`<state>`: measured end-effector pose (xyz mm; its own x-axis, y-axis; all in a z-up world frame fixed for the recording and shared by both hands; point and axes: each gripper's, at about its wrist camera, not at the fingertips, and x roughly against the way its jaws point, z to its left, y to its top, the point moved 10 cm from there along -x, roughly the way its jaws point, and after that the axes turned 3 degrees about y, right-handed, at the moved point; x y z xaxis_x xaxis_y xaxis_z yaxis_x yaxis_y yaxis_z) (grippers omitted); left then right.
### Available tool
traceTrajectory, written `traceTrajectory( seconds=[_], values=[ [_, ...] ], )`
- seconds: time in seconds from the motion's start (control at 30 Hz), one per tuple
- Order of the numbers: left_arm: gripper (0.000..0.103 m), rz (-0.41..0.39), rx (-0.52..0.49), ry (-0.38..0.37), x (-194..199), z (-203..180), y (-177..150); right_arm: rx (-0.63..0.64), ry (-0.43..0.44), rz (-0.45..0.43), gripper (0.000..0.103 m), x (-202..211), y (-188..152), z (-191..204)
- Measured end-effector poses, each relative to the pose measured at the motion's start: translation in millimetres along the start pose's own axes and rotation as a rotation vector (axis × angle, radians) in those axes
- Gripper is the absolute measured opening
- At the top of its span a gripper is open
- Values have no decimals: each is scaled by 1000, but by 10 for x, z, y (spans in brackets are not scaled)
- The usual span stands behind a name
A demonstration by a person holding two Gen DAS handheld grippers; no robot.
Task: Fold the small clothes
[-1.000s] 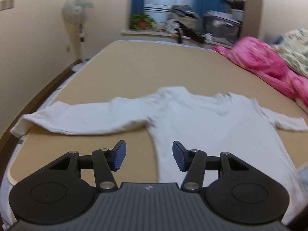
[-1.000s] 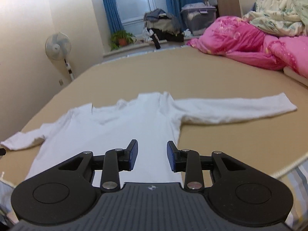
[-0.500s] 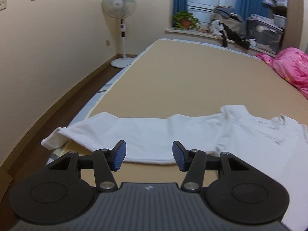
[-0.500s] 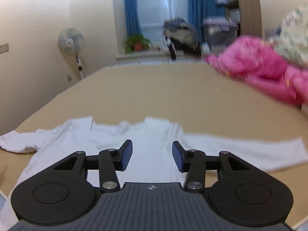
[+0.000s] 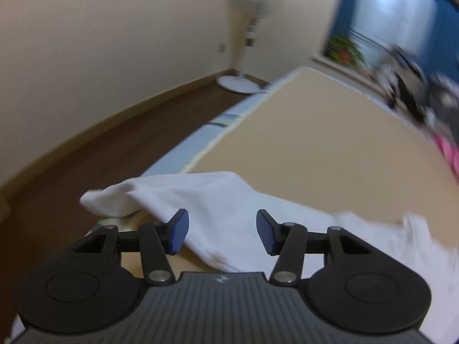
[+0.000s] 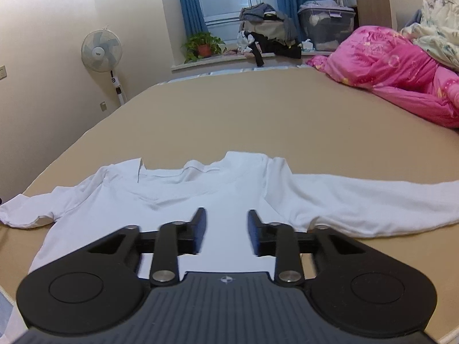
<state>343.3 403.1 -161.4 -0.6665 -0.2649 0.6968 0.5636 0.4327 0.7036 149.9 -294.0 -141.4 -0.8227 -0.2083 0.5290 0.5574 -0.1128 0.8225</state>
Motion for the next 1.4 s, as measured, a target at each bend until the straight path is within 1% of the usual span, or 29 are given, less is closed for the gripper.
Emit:
traceTrajectory(
  seconds=[0.13,0.27,0.33,0.4,0.43,0.47,0.5,0.57,0.6,0.67,0.7,0.73,0.8,0.9,0.93,0.97,1.0,1.03,1.07,1.1,1.13,1.17,1.2,1.23,1.3,1.4],
  values=[
    [59,62,232,0,-190,436,10,11,7,4,27,-52,-1,11],
    [60,122,451,-12,-356,768,-37,16,10,28,27,-124,-32,8],
    [59,127,524,-20,-402,869,-35,13,10,36,27,-156,-43,8],
    [55,122,549,-25,-426,919,-13,14,9,41,27,-178,-47,6],
    [38,118,547,-28,-438,925,0,17,9,43,27,-189,-50,2],
    [12,112,538,-32,-443,924,20,20,9,45,27,-198,-54,-6],
    [4,97,526,-38,-431,915,51,23,9,47,27,-204,-59,-7],
    [4,54,491,-23,-326,867,148,31,7,52,27,-209,-74,-3],
    [4,25,451,-13,-260,806,216,37,3,56,27,-214,-83,-9],
    [4,-35,351,-6,-98,562,340,44,-9,63,27,-202,-92,-7],
    [4,-67,291,-28,9,350,404,45,-10,65,27,-209,-93,-30],
    [4,-94,233,-59,116,102,447,45,-16,66,26,-212,-92,-42],
    [4,-143,118,-140,346,-455,476,41,-27,70,16,-220,-94,-78],
    [4,-205,-41,-325,802,-1504,343,14,-38,90,13,-263,-120,-137],
    [4,-213,-88,-409,992,-1905,227,4,-40,96,13,-274,-131,-151],
    [4,-208,-130,-478,1134,-2234,86,-4,-38,101,13,-286,-140,-163],
    [5,-184,-180,-550,1266,-2571,-110,-10,-35,105,13,-298,-147,-173],
    [7,-120,-248,-643,1401,-2943,-393,-17,-32,109,13,-312,-152,-180],
    [20,-39,-315,-724,1483,-3227,-677,-25,-29,112,13,-323,-155,-192],
    [24,53,-398,-803,1561,-3468,-986,-37,-24,114,13,-336,-154,-203],
    [24,102,-482,-826,1616,-3615,-1247,-52,-22,116,13,-348,-155,-223],
    [24,100,-530,-796,1617,-3650,-1342,-67,-19,120,15,-360,-156,-249],
    [24,90,-557,-766,1601,-3636,-1364,-85,-15,130,15,-376,-164,-274],
    [24,84,-552,-743,1572,-3574,-1313,-106,-10,138,15,-390,-173,-303],
    [24,72,-516,-665,1491,-3352,-1129,-147,1,147,15,-403,-175,-365],
    [25,135,-436,-540,1375,-2966,-832,-205,39,150,15,-440,-160,-398]
  ],
)
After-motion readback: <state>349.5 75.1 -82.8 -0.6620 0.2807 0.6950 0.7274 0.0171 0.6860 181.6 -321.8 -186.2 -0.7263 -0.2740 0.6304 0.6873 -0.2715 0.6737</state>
